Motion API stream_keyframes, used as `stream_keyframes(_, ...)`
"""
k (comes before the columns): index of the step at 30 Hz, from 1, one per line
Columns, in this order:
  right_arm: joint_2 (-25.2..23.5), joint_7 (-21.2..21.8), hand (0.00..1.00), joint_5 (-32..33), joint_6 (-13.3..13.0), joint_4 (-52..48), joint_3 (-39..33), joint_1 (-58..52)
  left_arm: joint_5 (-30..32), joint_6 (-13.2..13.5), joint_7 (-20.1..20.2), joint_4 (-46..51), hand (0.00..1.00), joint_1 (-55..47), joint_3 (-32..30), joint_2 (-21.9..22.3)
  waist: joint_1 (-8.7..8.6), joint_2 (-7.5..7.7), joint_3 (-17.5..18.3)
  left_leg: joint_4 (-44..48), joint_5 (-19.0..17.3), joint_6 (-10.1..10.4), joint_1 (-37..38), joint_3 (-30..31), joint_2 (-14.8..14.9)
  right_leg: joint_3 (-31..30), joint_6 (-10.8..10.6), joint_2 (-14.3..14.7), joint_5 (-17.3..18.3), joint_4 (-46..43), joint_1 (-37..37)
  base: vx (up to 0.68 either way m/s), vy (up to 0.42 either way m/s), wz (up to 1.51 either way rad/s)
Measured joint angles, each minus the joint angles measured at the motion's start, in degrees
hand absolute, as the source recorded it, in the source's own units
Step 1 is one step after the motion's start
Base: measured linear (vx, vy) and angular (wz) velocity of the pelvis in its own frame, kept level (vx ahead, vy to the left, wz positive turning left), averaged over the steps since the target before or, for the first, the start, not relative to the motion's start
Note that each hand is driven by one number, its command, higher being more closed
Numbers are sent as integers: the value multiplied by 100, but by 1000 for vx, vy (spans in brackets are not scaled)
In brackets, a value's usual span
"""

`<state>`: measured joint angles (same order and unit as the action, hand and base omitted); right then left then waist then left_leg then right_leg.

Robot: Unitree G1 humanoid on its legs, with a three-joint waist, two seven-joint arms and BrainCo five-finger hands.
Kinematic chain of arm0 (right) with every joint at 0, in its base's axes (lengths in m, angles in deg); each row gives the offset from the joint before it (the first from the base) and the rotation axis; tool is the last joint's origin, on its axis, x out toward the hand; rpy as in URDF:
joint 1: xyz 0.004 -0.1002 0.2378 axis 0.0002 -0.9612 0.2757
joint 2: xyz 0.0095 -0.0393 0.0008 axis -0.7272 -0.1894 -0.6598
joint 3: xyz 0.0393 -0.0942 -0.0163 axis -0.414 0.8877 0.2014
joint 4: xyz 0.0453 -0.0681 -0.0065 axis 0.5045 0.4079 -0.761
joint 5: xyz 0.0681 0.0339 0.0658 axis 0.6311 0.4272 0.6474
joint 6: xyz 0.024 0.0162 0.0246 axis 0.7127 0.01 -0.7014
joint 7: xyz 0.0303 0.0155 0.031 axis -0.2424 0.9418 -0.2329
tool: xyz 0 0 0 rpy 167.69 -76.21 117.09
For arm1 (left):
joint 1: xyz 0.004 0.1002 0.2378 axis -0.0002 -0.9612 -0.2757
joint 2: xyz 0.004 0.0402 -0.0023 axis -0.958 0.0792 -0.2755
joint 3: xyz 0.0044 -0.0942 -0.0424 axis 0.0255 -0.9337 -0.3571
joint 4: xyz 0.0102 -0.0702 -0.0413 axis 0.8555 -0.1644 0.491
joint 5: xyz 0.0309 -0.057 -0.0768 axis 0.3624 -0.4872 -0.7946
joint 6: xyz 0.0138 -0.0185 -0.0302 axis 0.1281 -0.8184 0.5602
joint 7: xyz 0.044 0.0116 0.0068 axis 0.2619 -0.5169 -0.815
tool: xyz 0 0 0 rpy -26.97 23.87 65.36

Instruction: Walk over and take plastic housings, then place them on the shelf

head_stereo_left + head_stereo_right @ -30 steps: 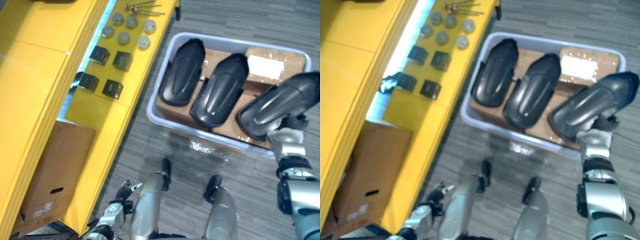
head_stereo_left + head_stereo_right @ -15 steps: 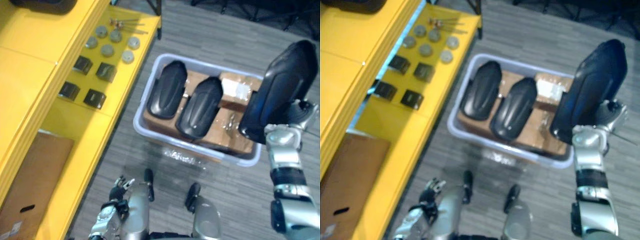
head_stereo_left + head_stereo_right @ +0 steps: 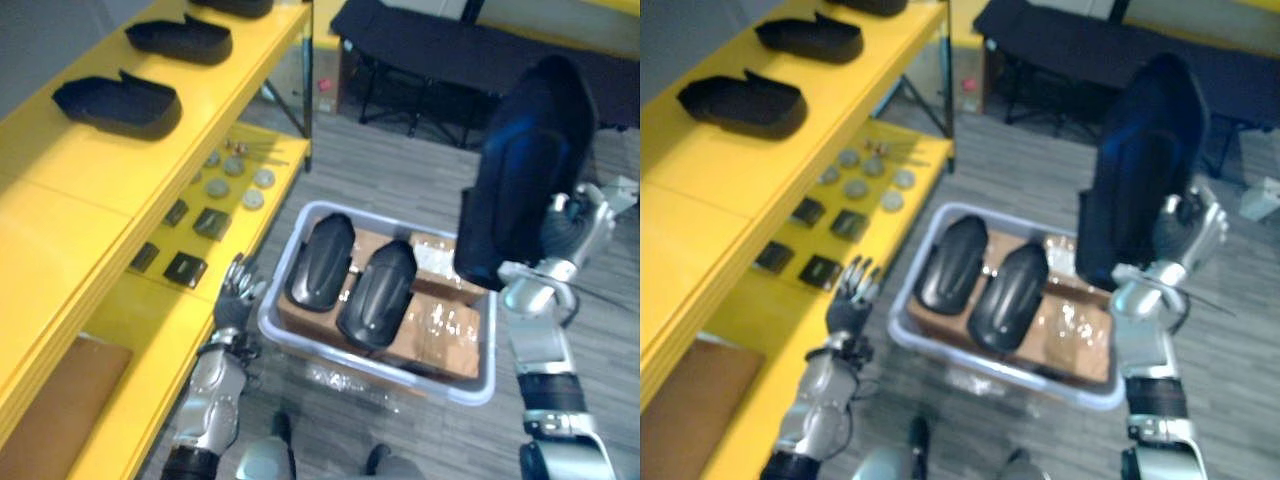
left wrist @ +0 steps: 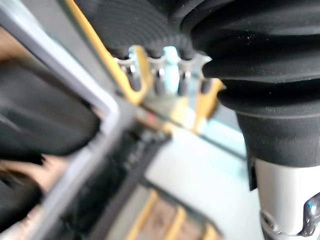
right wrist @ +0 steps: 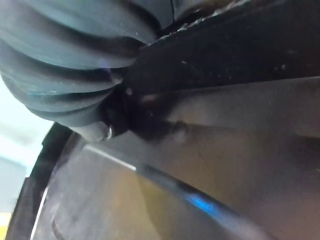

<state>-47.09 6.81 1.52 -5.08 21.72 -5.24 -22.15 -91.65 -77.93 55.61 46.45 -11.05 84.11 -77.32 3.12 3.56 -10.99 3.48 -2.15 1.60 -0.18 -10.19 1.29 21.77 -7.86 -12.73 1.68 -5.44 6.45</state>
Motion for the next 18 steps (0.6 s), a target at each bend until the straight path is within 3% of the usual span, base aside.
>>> stream_keyframes(4, -213, -9, 100, -211, -552, -4, 615, 371, 270, -62, -31, 186, 0, 542, 564, 16, -19, -10, 118, -113, 1, 0, 219, -27, 6, -3, 2, 8, -16, 0, 159, 22, 17, -4)
stream_keyframes(8, -439, -14, 100, -343, -879, -19, 1145, 622, 489, -102, -238, 283, 0, 783, 841, 76, -4, -26, 166, -126, 1, -1, 309, -148, 7, -37, 6, 1, -20, 1, 175, -7, 7, -13)
stream_keyframes(18, -645, -18, 100, -440, -937, -16, 1707, 618, 929, -108, -528, 288, 0, 792, 1188, 223, -23, -124, 308, -158, 77, -42, 265, -138, -28, -15, 57, 13, -118, 125, 163, -46, 5, -2)
